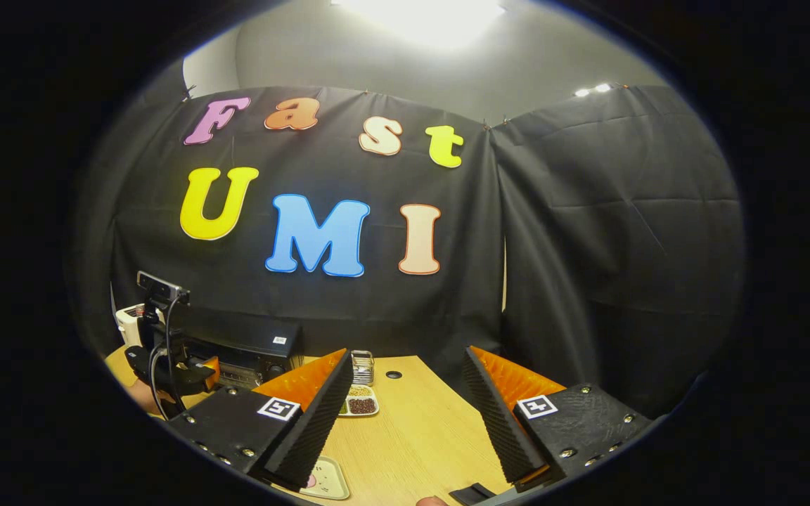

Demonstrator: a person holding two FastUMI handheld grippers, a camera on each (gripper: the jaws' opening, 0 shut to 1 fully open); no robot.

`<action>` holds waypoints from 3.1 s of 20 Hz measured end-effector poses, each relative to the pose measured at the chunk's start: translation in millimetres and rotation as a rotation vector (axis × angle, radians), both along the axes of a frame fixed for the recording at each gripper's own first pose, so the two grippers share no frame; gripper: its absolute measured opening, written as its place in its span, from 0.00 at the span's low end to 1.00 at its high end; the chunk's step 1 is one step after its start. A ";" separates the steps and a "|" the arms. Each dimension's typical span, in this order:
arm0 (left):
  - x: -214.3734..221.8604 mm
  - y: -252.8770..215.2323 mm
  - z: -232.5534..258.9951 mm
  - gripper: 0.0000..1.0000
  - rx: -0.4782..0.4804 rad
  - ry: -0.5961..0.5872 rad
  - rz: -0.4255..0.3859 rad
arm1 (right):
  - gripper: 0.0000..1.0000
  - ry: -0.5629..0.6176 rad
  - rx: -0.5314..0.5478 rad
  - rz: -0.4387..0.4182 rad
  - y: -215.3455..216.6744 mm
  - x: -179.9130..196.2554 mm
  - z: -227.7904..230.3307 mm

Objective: Open the electric oven with the left hand, put the food in, and close the electric oven.

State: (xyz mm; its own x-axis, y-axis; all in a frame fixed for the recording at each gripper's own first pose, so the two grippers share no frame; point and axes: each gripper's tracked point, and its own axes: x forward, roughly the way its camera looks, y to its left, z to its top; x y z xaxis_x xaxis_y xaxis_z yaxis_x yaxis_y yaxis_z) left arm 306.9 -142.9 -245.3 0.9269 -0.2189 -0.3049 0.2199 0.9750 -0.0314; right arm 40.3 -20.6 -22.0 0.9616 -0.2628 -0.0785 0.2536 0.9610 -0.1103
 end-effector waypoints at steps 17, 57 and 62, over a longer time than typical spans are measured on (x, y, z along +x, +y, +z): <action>-68.0 4.1 -67.6 1.00 0.067 0.153 0.016 | 0.96 0.008 0.045 0.025 -30.2 -23.9 -6.4; -200.3 139.4 149.2 0.91 0.002 -0.182 0.254 | 0.96 0.728 0.418 0.560 57.8 9.5 -206.5; -230.2 169.0 163.9 1.00 0.027 -0.203 0.317 | 0.98 0.887 0.485 0.582 66.2 3.0 -248.6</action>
State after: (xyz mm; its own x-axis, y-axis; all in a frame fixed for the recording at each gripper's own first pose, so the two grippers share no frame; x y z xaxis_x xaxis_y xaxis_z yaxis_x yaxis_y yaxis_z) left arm 76.7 26.0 -81.3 0.9895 0.0937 -0.1099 -0.0934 0.9956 0.0080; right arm 43.2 45.6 -270.6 0.4841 0.4419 -0.7552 -0.2215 0.8969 0.3828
